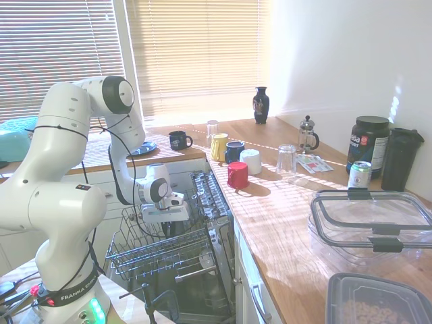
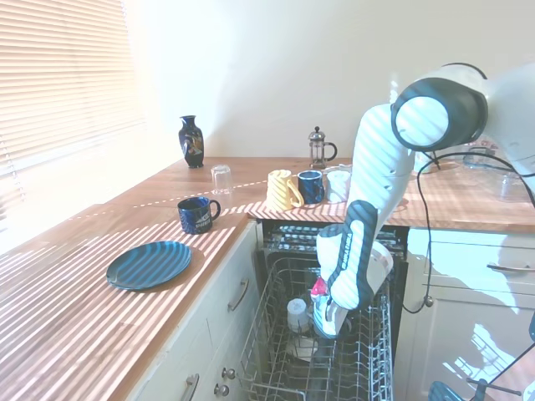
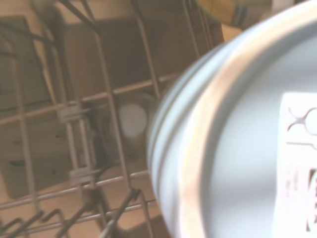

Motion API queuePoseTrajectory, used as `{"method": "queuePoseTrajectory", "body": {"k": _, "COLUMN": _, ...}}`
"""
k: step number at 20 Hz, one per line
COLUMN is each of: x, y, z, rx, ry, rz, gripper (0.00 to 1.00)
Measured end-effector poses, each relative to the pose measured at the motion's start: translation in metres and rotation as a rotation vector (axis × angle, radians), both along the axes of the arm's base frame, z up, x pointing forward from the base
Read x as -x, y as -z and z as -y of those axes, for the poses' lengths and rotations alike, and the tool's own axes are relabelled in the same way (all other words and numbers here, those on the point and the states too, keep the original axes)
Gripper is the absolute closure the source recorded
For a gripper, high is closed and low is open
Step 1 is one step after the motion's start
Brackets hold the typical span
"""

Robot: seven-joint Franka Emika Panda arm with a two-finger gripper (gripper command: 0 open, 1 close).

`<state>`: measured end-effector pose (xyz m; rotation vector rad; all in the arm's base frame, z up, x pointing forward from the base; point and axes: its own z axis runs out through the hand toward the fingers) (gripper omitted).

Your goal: Remove a mug cup out of the dishwasher

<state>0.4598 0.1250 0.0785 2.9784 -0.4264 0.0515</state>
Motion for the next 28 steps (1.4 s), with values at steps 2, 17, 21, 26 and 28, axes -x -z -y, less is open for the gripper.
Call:
{"method": "queuePoseTrajectory", "body": {"k": 2, "x": 0.000, "y": -0.033, "z": -0.003, "rx": -0.005, "ry": 0.002, "rz": 0.025, "gripper": 1.00}}
{"method": "queuePoseTrajectory", "body": {"k": 17, "x": -0.005, "y": -0.226, "z": 0.011, "rx": -0.014, "ry": 0.053, "rz": 0.217, "gripper": 1.00}}
{"method": "queuePoseTrajectory", "body": {"k": 21, "x": -0.024, "y": -0.269, "z": 0.046, "rx": -0.036, "ry": 0.111, "rz": 0.249, "gripper": 1.00}}
{"method": "queuePoseTrajectory", "body": {"k": 26, "x": -0.060, "y": -0.305, "z": 0.089, "rx": -0.035, "ry": 0.178, "rz": 0.254, "gripper": 1.00}}
{"method": "queuePoseTrajectory", "body": {"k": 28, "x": -0.077, "y": -0.308, "z": 0.099, "rx": -0.029, "ry": 0.197, "rz": 0.241, "gripper": 1.00}}
